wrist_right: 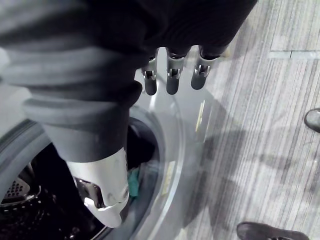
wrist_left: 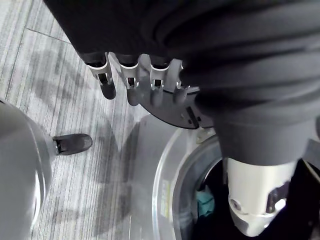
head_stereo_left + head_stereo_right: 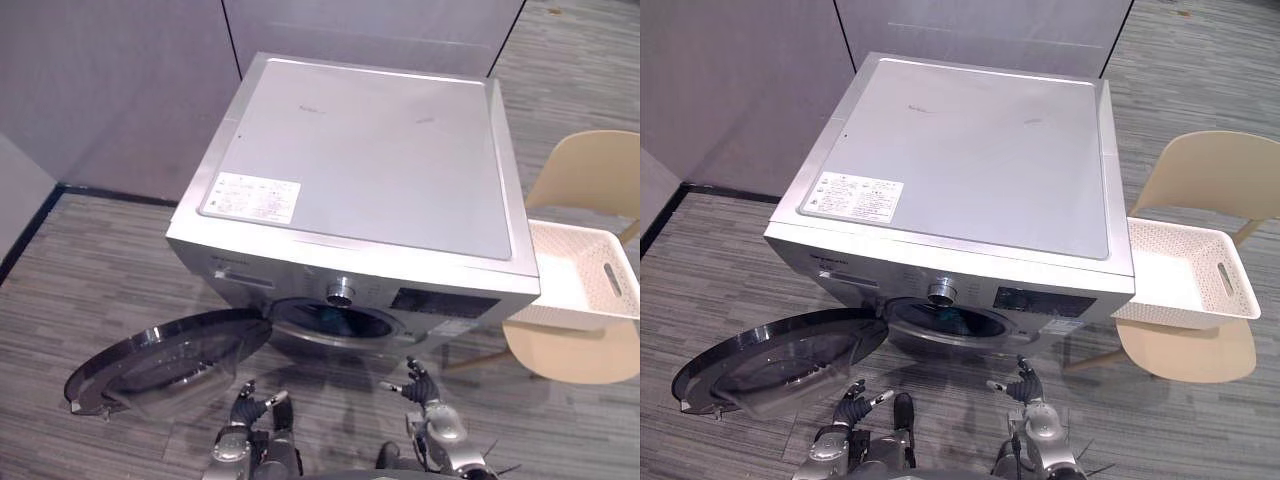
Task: Pick up the laundry basket with both hands and put the clothes into the washing machine.
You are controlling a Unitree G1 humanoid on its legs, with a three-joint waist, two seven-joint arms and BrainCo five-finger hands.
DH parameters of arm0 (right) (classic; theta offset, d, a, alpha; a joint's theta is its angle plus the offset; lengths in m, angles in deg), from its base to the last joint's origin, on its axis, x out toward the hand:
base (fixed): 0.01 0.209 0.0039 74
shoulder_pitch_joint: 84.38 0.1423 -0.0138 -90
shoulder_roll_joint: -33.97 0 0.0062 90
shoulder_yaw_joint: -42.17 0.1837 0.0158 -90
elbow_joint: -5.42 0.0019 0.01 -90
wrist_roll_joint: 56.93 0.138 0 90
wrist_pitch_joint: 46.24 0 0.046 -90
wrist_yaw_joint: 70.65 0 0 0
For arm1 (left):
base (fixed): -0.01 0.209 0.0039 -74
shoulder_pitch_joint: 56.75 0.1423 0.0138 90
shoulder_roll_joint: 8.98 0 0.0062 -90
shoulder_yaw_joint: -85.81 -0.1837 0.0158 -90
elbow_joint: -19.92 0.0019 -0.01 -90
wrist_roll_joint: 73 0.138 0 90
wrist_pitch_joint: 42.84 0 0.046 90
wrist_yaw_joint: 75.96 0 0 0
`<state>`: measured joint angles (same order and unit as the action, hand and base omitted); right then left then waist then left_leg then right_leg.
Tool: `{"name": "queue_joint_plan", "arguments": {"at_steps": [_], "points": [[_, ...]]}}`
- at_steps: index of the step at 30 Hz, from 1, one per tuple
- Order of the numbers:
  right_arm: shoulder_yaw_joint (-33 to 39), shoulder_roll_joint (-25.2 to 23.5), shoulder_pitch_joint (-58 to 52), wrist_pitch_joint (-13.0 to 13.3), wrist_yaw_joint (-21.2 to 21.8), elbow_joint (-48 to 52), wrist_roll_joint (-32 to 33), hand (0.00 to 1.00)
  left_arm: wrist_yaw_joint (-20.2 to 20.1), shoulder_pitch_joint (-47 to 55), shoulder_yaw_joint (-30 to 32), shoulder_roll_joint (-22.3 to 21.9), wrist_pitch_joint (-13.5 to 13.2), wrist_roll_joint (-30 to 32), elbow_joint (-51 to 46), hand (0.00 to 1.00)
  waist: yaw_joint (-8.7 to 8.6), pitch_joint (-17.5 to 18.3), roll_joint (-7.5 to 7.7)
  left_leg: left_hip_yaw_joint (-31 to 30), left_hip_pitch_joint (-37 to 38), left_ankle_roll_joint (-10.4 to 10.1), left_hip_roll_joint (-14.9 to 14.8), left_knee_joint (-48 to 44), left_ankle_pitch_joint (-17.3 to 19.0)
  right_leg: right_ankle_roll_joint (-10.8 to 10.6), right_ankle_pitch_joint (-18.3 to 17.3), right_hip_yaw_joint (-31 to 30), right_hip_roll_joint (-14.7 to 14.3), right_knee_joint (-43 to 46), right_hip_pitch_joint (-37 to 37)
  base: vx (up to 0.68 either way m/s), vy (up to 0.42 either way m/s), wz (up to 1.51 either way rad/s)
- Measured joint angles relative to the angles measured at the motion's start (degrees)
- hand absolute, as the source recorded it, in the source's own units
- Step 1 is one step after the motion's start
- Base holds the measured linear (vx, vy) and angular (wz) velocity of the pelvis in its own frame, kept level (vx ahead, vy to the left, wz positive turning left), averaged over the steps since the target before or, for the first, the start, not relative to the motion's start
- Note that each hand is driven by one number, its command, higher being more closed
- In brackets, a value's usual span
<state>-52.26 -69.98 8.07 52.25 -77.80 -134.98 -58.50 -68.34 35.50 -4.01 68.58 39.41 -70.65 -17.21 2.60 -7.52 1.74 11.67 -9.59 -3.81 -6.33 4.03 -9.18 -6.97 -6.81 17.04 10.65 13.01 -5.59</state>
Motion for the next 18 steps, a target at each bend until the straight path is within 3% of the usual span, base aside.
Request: {"name": "queue_joint_plan", "arguments": {"at_steps": [2, 3, 4, 5, 7, 8, 9, 10, 11, 12, 13, 14, 15, 16, 17, 18], "points": [[-0.3, 0.3, 0.6, 0.0, 0.0, 0.0, 0.0, 0.0, 0.0, -1.2, 0.0, 0.1, 0.1, 0.0, 0.3, 0.0, -0.38, -0.4, 0.59, -0.9, -2.2, 1.8, 0.9, -3.5, 2.4, 0.0, 0.0, -1.3, 1.5, 3.9, -2.4, -0.08, 0.096, 0.16], [-0.2, 0.8, 0.3, -0.1, 0.0, 0.0, 0.0, 0.0, 0.0, -1.2, 0.2, 0.1, -0.1, -0.1, -0.2, 0.0, -0.24, -0.5, 0.96, -1.2, -2.9, 3.8, 1.0, -4.7, 3.5, -0.9, -1.8, -2.7, 1.8, 3.7, -1.1, -0.05, 0.101, 0.35], [-0.2, 0.6, 0.2, -0.2, 0.0, 0.0, 0.0, 0.0, 0.1, -1.3, 0.5, 0.0, -0.2, -0.2, -0.6, 0.0, -0.58, -0.8, 1.14, -1.5, -3.3, 3.9, 1.5, -5.5, 3.5, -1.2, -4.3, -3.9, 2.1, 10.0, -1.8, -0.01, 0.069, 0.68], [-1.1, 0.3, -0.1, -0.2, 0.0, -0.5, 0.5, 0.0, 0.1, -1.0, 0.5, 0.5, -0.4, -0.4, -1.2, 0.0, -0.15, -0.9, 1.35, -2.5, -3.6, 4.1, 3.0, -6.8, 2.6, -1.7, -7.2, -4.9, 1.6, 21.8, -2.1, 0.0, 0.018, 0.63], [-2.4, 0.5, 1.2, -0.1, 0.4, -1.3, 0.6, 0.0, 0.2, 0.1, 1.2, 0.6, -0.4, -0.7, -2.8, 0.0, 1.84, -0.9, 1.94, -2.3, -4.5, 4.0, 3.4, -8.9, 2.7, -0.4, -8.1, -5.4, 0.7, 19.1, -0.3, -0.07, 0.0, 0.06], [-2.8, 1.1, 3.6, 0.2, 0.8, -1.1, 1.1, 0.0, 0.4, 0.7, 2.2, -0.1, -0.5, -0.9, -4.0, 0.0, 3.18, -1.0, -0.06, -2.3, -7.4, 4.1, 2.2, -10.5, 2.5, -0.2, -8.3, -6.0, -1.3, 12.1, 0.7, -0.19, -0.009, -0.3], [-3.0, 1.5, 5.8, 0.3, 0.7, -0.9, 1.2, 0.0, 0.9, 0.9, 2.1, -0.3, -0.6, -1.8, -4.5, 0.0, 3.32, -1.5, -1.42, -2.3, -10.3, 4.1, 1.6, -11.0, 1.5, 1.0, -9.0, -5.3, -2.4, 7.0, 1.3, -0.22, -0.009, -0.15], [-3.2, 1.7, 7.0, 0.4, 0.6, -0.9, 1.3, 0.0, 1.3, 0.4, 2.0, -0.5, -0.6, -2.0, -4.7, 0.0, 3.31, -1.8, -1.96, -2.6, -12.1, 4.0, 1.5, -11.1, 0.6, 1.6, -9.4, -4.2, -2.8, 4.5, 1.3, -0.27, -0.042, 0.2], [-3.3, 3.1, 8.7, 0.7, -0.2, -0.9, 1.2, 0.0, 1.6, -1.4, 1.2, -1.8, -0.6, -2.4, -5.0, 0.0, 3.11, -4.4, -5.62, -5.1, -14.3, 2.4, -0.1, -11.4, -1.4, 2.8, -7.3, -2.8, -5.7, 0.4, 1.6, -0.34, -0.041, 0.26], [-3.3, 3.6, 8.9, 0.5, -0.4, -1.4, 1.1, 0.0, 1.7, -1.4, -0.2, -2.2, -1.2, -2.7, -5.4, 0.0, 3.26, -5.7, -7.19, -6.4, -14.3, 1.2, -1.2, -10.2, -3.4, 3.2, -6.3, -2.4, -7.3, -0.1, 2.0, -0.35, -0.043, 0.25], [-3.3, 3.4, 8.4, 0.2, -0.4, -1.3, 1.0, 0.0, 1.8, -0.9, -0.6, -2.2, -1.4, -2.8, -5.4, 0.0, 3.03, -5.7, -7.43, -7.2, -13.8, -0.9, -1.6, -8.2, -4.9, 3.3, -6.2, -1.7, -7.8, 0.6, 1.4, -0.42, -0.043, 0.25], [-2.6, 3.2, 6.9, 0.1, -0.5, -0.4, 1.0, 0.0, 2.0, -0.6, -1.3, -2.2, -1.4, -2.8, -5.2, 0.0, 2.78, -5.7, -7.32, -8.0, -12.0, -6.4, -1.4, -3.7, -1.6, 4.0, -6.0, -0.2, -7.4, 1.8, 0.5, -0.26, -0.034, 0.37], [-1.9, 3.0, 5.9, 0.1, -0.6, 0.2, 1.0, 0.0, 2.1, -0.8, -2.0, -2.2, -1.4, -2.8, -5.2, 0.0, 2.48, -5.6, -6.52, -7.4, -12.0, -9.1, -0.7, -2.8, 2.7, 5.1, -5.8, 0.7, -6.5, 1.6, 0.1, -0.31, -0.02, 0.73], [-0.6, 2.2, 4.8, 0.2, -0.8, 0.5, 1.0, 0.0, 2.3, -1.7, -3.1, -2.1, -1.6, -2.8, -5.5, 0.0, 1.15, -6.2, -3.51, -5.7, -13.7, -6.1, 1.1, -6.3, 5.8, 6.4, -5.7, 1.9, -3.4, 1.9, -1.7, -0.26, -0.007, 0.71], [0.2, 2.5, 4.0, 0.0, -1.5, 0.5, 1.0, 0.0, 2.3, -2.3, -4.0, -2.0, -1.7, -2.7, -6.1, 0.0, 1.08, -6.5, -1.81, -5.3, -15.6, -3.1, 2.3, -16.9, 6.5, 6.8, -4.3, 1.9, -0.9, 1.8, -3.0, -0.26, -0.007, 0.54], [0.3, 2.9, 3.4, 0.0, -1.6, 0.5, 1.0, 0.0, 2.4, -2.4, -4.5, -2.0, -1.7, -2.8, -6.2, 0.0, 1.01, -6.4, -1.69, -5.4, -15.6, -2.6, 2.3, -21.2, 7.3, 6.5, -3.6, 1.7, -0.4, 1.6, -3.5, -0.27, 0.018, 0.1]]}}
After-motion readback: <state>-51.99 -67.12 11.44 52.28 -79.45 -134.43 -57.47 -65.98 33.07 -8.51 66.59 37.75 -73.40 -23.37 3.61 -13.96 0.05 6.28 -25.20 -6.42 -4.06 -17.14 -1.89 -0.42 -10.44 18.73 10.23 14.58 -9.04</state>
